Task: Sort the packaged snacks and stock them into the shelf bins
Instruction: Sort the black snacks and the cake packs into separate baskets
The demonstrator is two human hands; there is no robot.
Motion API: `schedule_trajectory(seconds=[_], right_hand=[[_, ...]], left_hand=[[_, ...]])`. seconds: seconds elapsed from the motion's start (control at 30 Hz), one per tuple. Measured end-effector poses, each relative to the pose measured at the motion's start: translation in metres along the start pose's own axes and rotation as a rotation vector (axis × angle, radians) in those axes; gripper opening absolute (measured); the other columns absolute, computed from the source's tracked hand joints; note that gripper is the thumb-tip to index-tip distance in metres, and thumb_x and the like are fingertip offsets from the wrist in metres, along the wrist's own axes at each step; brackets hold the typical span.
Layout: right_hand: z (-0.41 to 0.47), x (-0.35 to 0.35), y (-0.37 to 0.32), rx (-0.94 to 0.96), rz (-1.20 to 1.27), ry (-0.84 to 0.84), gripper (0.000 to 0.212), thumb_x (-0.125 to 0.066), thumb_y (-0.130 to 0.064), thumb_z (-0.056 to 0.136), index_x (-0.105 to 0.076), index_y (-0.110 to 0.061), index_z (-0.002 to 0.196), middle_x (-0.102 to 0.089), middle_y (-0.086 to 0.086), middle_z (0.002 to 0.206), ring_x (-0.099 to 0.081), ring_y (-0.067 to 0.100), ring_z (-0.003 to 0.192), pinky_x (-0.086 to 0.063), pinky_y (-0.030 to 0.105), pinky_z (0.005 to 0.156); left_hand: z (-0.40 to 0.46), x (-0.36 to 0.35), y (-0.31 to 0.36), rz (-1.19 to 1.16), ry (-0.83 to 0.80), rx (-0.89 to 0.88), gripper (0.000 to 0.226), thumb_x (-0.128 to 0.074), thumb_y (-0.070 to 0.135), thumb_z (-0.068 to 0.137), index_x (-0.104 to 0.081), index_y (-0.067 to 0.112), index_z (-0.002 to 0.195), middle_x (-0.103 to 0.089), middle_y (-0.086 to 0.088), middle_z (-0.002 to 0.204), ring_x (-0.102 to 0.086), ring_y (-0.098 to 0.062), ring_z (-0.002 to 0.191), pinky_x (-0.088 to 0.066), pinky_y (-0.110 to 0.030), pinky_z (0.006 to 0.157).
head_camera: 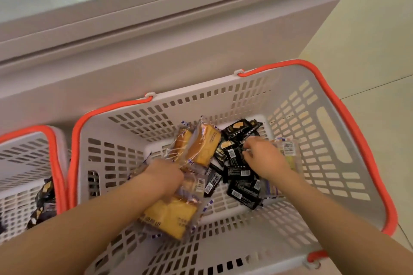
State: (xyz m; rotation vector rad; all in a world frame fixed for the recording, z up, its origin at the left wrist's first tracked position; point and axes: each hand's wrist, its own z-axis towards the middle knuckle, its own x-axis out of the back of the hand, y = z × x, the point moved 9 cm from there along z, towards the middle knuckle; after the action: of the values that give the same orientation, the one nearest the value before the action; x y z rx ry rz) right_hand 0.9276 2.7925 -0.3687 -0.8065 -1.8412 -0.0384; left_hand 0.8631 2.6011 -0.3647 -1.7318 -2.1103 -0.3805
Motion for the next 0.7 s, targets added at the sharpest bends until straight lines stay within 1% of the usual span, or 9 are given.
schedule_trajectory(seconds=[0.03,0.1,0.2,0.3,0.4,0.47,0.57,0.63,0.7], right_hand=[[0.006,0.005,0.001,0.023,-0.055,0.062,0.026,-0.046,-0.022,0.094,-0.057,-0.011,0.115,-0.057,0.007,0.115,-0.054,0.023,0.102,-0.045,0.033,0.082],[0.019,0.010,-0.002,0.091,-0.171,0.117,0.031,-0.046,-0.016,0.094,-0.053,-0.010,0.122,-0.055,0.008,0.122,-0.048,0.025,0.112,-0.042,0.035,0.091],[0.044,0.002,-0.004,0.172,-0.252,0.042,0.048,-0.050,-0.005,0.088,-0.043,-0.011,0.135,-0.044,0.009,0.138,-0.038,0.026,0.129,-0.034,0.036,0.104],[0.065,-0.016,-0.003,0.234,-0.343,-0.120,0.062,-0.051,-0.004,0.086,-0.031,-0.014,0.143,-0.027,0.007,0.152,-0.021,0.023,0.141,-0.022,0.038,0.113],[0.077,-0.034,0.006,0.227,-0.438,-0.239,0.067,-0.050,-0.012,0.089,-0.019,-0.019,0.147,-0.018,0.003,0.156,-0.013,0.022,0.144,-0.014,0.040,0.116],[0.082,-0.039,0.012,0.219,-0.478,-0.270,0.068,-0.051,-0.019,0.090,-0.016,-0.022,0.148,-0.018,0.002,0.156,-0.013,0.023,0.144,-0.013,0.043,0.115],[0.087,-0.035,0.015,0.237,-0.512,-0.241,0.063,-0.054,-0.023,0.089,-0.024,-0.022,0.144,-0.031,0.006,0.148,-0.027,0.026,0.137,-0.022,0.043,0.111],[0.089,-0.033,0.019,0.211,-0.504,-0.238,0.053,-0.057,-0.024,0.087,-0.035,-0.017,0.134,-0.043,0.008,0.135,-0.041,0.028,0.125,-0.036,0.042,0.099],[0.088,-0.029,0.029,0.126,-0.433,-0.258,0.049,-0.061,-0.032,0.086,-0.039,-0.013,0.126,-0.048,0.008,0.125,-0.049,0.028,0.116,-0.042,0.040,0.086]], left_hand=[[0.003,0.008,0.005,0.048,0.078,-0.011,0.028,-0.056,0.038,0.088,-0.061,0.020,0.109,-0.061,-0.001,0.109,-0.055,-0.022,0.104,-0.047,-0.037,0.085],[0.005,0.033,0.017,-0.006,0.282,-0.044,0.034,-0.047,0.047,0.088,-0.061,0.018,0.101,-0.061,-0.002,0.101,-0.055,-0.021,0.094,-0.049,-0.037,0.081],[0.007,0.069,0.035,-0.093,0.549,-0.092,0.037,-0.041,0.043,0.090,-0.055,0.012,0.105,-0.057,-0.007,0.099,-0.053,-0.022,0.089,-0.044,-0.035,0.072],[0.034,0.080,0.053,-0.249,0.544,-0.128,0.034,-0.044,0.024,0.093,-0.048,0.007,0.122,-0.050,-0.011,0.116,-0.047,-0.025,0.107,-0.044,-0.035,0.082],[0.068,0.080,0.055,-0.348,0.487,-0.070,0.055,-0.048,0.012,0.091,-0.027,0.004,0.141,-0.030,-0.013,0.142,-0.031,-0.027,0.128,-0.039,-0.035,0.099],[0.084,0.079,0.051,-0.289,0.481,-0.025,0.070,-0.051,0.007,0.089,-0.012,0.003,0.147,-0.013,-0.015,0.152,-0.017,-0.028,0.138,-0.030,-0.036,0.109],[0.098,0.082,0.050,-0.088,0.502,-0.033,0.075,-0.052,0.009,0.089,-0.006,0.004,0.148,-0.005,-0.016,0.155,-0.006,-0.032,0.142,-0.015,-0.039,0.115],[0.103,0.086,0.052,0.059,0.530,-0.081,0.070,-0.049,0.013,0.092,-0.007,0.006,0.148,-0.007,-0.016,0.155,-0.004,-0.035,0.142,-0.008,-0.042,0.116],[0.106,0.091,0.050,0.146,0.557,-0.118,0.066,-0.046,0.018,0.094,-0.010,0.007,0.148,-0.013,-0.015,0.154,-0.004,-0.035,0.143,-0.003,-0.043,0.116]])
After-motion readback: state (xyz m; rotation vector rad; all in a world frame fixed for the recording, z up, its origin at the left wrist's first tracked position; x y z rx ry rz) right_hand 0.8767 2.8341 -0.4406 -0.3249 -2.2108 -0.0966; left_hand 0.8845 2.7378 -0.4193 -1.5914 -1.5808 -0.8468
